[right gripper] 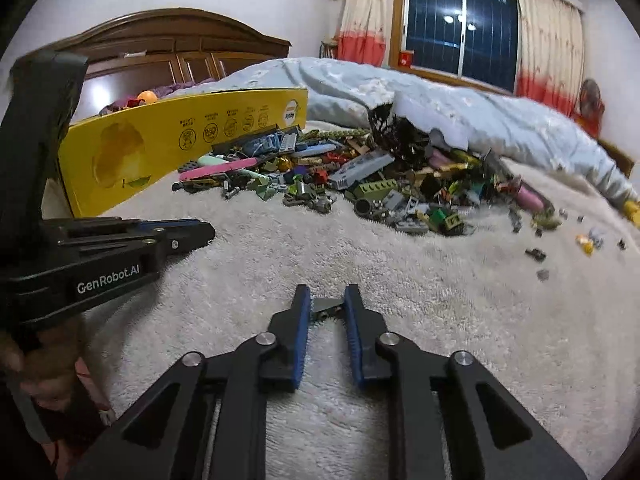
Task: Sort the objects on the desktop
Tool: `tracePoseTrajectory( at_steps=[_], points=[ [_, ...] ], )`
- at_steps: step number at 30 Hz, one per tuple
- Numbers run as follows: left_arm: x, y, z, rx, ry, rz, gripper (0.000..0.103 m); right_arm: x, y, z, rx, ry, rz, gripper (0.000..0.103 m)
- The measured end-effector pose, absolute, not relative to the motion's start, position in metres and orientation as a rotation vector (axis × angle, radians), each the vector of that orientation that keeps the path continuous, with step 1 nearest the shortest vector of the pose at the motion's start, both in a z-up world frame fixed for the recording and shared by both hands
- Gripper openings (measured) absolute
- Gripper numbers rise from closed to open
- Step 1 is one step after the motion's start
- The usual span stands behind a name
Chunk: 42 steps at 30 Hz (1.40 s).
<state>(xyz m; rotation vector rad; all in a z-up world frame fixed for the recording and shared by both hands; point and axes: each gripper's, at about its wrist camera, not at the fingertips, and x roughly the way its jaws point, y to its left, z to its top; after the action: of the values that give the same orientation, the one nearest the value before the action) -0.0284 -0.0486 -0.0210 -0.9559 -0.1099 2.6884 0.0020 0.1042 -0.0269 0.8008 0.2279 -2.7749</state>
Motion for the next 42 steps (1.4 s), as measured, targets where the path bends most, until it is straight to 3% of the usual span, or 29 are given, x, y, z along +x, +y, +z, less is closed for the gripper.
tracePoseTrajectory(
  at_steps=[5, 13, 24, 42],
  points=[
    [-0.021, -0.05, -0.013, -0.901, -0.113, 2.692, 0.007, -0.002, 0.115, -0.015, 0.801, 0.068, -2.786, 0.014],
    [0.002, -0.055, 0.015, -0.819, -0.172, 2.66, 0.007, 0.008, 0.113, 0.012, 0.749, 0.0, -2.784, 0.014],
    [0.039, -0.043, 0.039, -0.645, 0.049, 2.769, 0.007, 0.031, 0.091, 0.039, 0.656, 0.017, -2.766, 0.015],
    [0.047, -0.069, 0.048, -0.634, 0.029, 2.83, 0.007, 0.032, 0.058, 0.047, 0.652, 0.025, -2.721, 0.015]
  ],
)
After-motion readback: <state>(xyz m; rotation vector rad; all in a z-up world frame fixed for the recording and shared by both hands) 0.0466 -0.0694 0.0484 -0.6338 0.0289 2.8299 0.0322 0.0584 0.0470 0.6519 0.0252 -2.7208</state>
